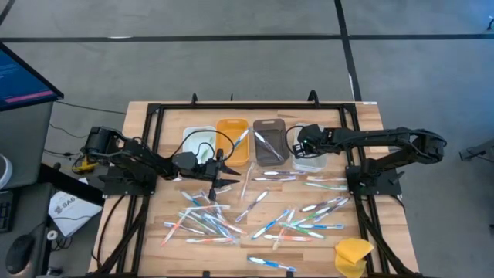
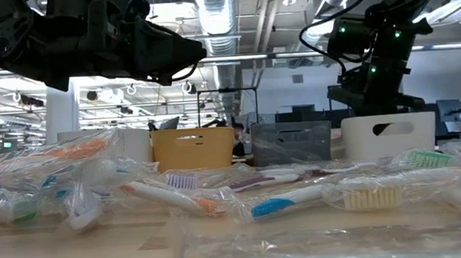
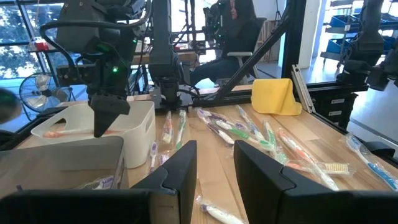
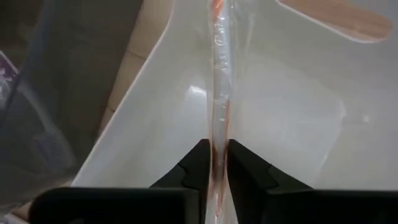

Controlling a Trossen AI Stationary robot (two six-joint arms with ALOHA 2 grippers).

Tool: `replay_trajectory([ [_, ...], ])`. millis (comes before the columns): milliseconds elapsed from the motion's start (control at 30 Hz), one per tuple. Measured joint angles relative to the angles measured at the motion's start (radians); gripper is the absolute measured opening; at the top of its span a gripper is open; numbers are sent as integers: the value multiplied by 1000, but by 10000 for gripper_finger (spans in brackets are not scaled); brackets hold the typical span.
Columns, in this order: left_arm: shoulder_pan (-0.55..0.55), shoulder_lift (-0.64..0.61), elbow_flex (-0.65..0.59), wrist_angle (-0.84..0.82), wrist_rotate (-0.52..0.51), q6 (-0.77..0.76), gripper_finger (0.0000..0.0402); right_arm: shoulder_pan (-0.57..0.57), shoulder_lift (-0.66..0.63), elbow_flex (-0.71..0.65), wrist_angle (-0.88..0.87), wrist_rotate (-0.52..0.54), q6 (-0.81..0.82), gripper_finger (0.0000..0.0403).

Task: Pick & Place Toothbrushes
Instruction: Put the orange toothbrush into the right white bin, then put the purple toothbrush into the black transparent bin

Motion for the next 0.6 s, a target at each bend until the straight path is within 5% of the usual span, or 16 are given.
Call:
replay_trajectory([
  [300,0,0,0,0,0,0,102,0,0,0,-3,0,-3,93],
  [600,0,0,0,0,0,0,102,0,-5,2,-1,0,-36,188],
])
